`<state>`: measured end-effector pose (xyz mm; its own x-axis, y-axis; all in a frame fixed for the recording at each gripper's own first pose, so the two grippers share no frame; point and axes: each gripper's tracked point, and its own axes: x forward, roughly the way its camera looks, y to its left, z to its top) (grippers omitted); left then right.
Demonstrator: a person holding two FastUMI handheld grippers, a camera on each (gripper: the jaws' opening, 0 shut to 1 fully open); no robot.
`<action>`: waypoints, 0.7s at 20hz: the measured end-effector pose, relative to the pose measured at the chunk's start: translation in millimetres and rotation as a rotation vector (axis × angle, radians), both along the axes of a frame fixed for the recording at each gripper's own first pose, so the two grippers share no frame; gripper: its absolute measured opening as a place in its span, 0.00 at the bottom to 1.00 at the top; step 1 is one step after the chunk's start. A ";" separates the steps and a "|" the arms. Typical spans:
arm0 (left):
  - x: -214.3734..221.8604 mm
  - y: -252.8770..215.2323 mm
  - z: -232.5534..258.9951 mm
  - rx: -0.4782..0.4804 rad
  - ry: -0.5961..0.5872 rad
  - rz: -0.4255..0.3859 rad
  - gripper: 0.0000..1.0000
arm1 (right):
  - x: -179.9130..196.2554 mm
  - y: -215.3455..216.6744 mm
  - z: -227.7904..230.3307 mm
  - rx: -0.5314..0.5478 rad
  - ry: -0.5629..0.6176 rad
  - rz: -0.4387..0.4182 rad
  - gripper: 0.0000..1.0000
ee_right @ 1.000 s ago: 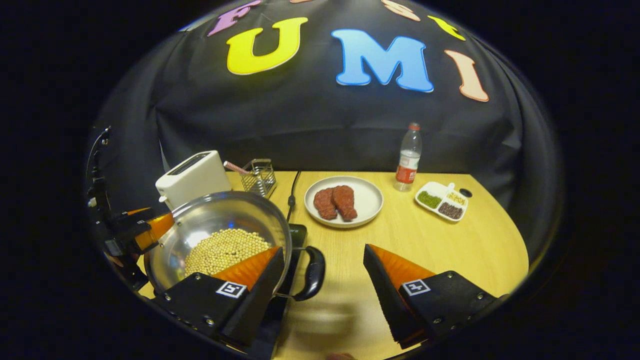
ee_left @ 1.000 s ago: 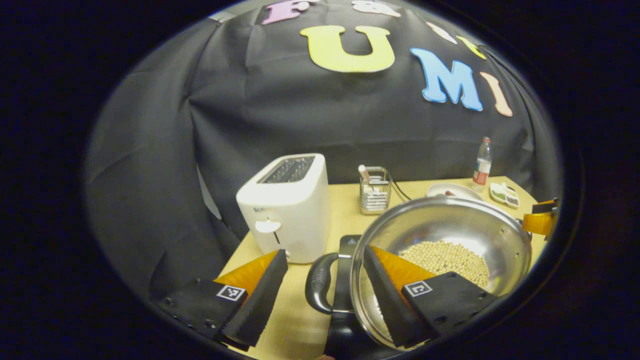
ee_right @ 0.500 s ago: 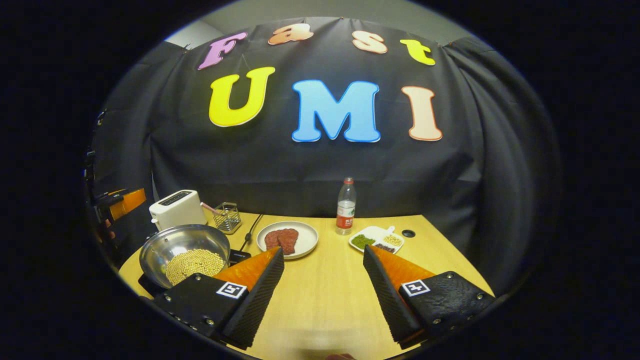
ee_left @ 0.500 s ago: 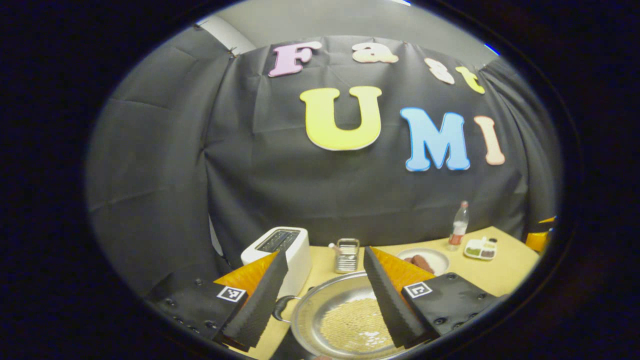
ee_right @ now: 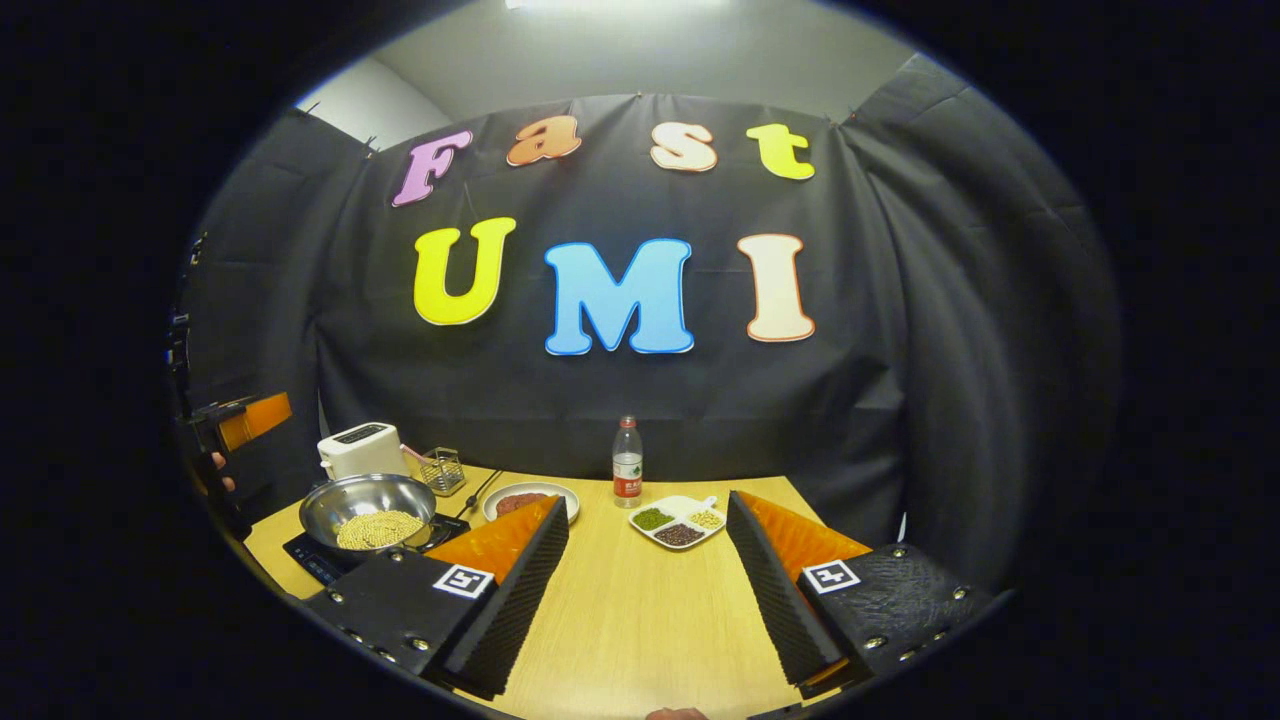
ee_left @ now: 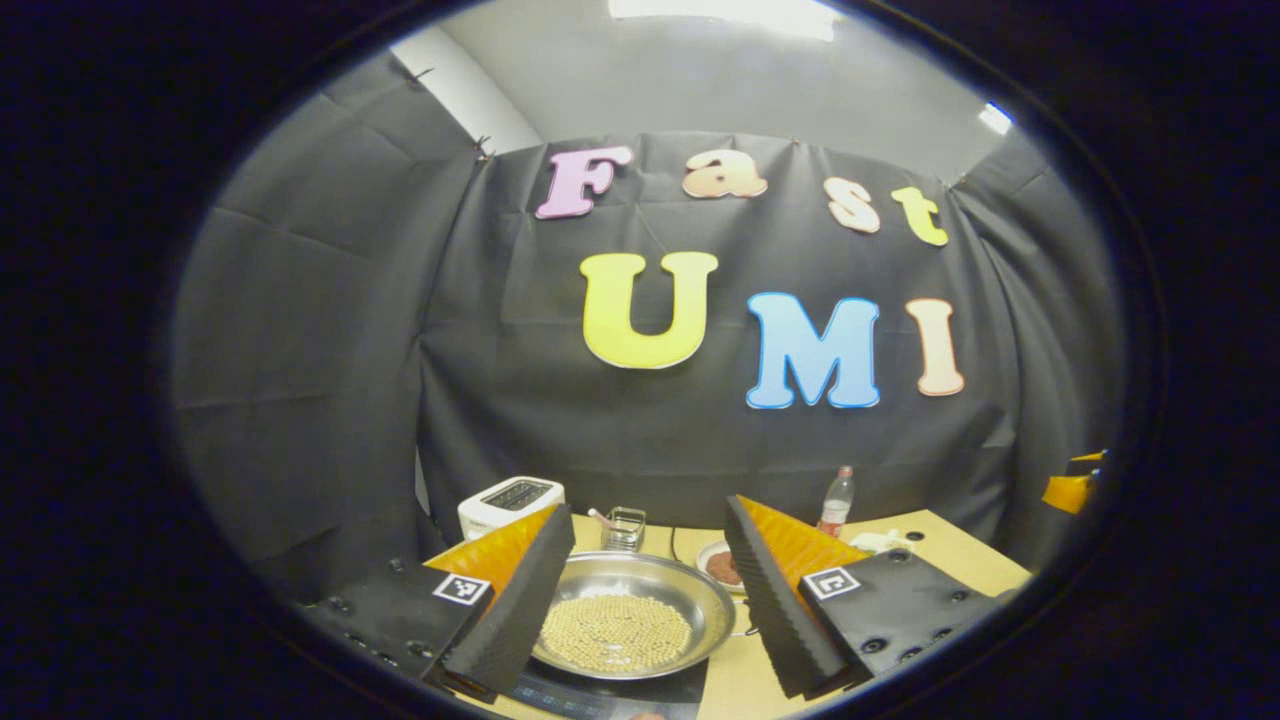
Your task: First push the handle of the pot to place it horizontally, then grasp the pot with both hands and set it on the induction cooktop.
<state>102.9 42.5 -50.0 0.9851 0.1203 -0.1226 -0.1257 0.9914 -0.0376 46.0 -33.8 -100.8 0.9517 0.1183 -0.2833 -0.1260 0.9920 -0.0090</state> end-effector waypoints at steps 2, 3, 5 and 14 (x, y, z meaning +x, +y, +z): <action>-20.9 -14.4 19.8 0.012 -0.029 -0.017 1.00 | -15.6 -12.4 15.1 0.008 -0.012 -0.004 0.97; -29.8 -18.8 28.4 0.020 -0.043 -0.024 1.00 | -21.8 -15.7 22.7 0.018 -0.025 -0.004 0.96; -47.8 -21.9 43.6 0.039 -0.071 -0.036 1.00 | -32.8 -20.4 36.2 0.033 -0.051 -0.017 0.96; -103.8 -4.1 73.7 0.070 -0.138 -0.052 0.94 | -75.2 -2.7 76.1 0.080 -0.149 -0.053 0.97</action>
<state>-0.8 38.4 23.7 0.9971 0.0724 0.0215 -0.0728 0.9972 0.0181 -29.2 -36.6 -24.6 0.9879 0.0838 -0.1306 -0.0771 0.9955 0.0552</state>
